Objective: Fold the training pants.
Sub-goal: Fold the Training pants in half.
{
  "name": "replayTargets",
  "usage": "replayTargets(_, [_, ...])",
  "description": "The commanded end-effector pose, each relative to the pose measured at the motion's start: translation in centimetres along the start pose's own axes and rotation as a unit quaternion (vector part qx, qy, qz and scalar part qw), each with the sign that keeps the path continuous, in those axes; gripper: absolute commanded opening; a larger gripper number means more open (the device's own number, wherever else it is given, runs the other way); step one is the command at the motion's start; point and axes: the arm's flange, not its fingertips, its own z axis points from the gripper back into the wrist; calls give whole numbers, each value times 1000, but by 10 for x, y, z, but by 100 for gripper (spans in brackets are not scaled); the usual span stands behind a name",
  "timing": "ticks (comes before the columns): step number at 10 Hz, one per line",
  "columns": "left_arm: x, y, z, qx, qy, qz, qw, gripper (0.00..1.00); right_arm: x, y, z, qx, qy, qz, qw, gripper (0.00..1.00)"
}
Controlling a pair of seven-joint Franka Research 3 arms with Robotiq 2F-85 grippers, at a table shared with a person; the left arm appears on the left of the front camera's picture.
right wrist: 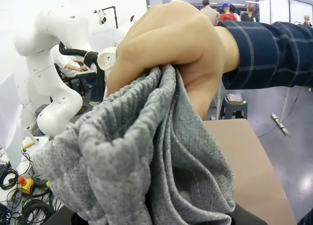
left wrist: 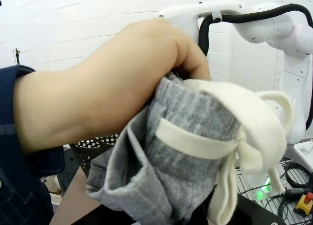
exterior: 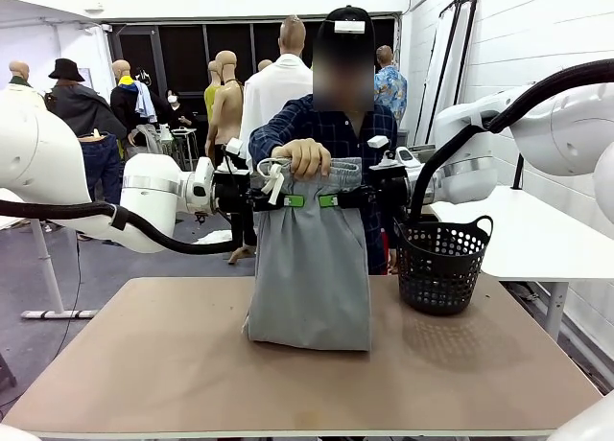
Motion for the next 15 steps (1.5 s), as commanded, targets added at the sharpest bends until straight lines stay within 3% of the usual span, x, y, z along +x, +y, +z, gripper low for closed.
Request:
replayTargets(1, [1,-4,0,1,-16,-10,1000,0,4,1,0,-1,-6,1,1000,0])
replayTargets(15, [1,-4,0,1,-16,-10,1000,0,4,1,0,-1,-6,1,1000,0])
